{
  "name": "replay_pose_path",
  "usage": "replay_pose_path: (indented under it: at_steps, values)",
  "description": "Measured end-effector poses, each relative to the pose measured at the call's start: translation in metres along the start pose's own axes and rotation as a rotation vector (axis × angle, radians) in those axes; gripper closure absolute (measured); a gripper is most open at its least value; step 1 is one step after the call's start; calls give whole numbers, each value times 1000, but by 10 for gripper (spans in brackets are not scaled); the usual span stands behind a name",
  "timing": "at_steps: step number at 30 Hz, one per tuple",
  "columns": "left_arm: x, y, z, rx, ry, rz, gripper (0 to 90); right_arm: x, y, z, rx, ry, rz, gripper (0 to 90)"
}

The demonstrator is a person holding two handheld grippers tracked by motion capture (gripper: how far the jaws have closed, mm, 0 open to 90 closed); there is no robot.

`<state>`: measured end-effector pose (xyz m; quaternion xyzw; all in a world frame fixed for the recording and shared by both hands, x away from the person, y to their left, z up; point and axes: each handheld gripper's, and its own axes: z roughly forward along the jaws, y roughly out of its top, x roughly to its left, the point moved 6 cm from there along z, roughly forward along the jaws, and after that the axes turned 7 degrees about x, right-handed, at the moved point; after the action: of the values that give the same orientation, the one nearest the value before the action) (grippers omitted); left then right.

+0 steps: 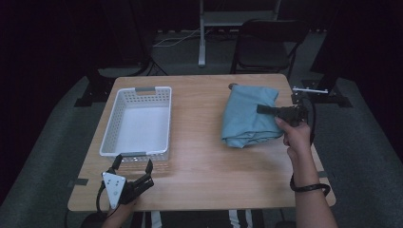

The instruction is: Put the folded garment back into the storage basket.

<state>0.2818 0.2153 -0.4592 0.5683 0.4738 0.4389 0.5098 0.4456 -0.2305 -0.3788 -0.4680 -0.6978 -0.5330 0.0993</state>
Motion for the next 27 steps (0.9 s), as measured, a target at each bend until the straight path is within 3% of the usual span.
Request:
replay_pose_path:
  at_steps: [8,16,27]
  values:
    - [0,0,0,1,-2,0,38,12,15,-3,-24,18,-10,725]
    - [0,0,1,7,-6,1,38,30,30,-14,-58,13,-49,725]
    - [0,0,1,7,-7,1,38,30,34,-10,-67,22,-27,725]
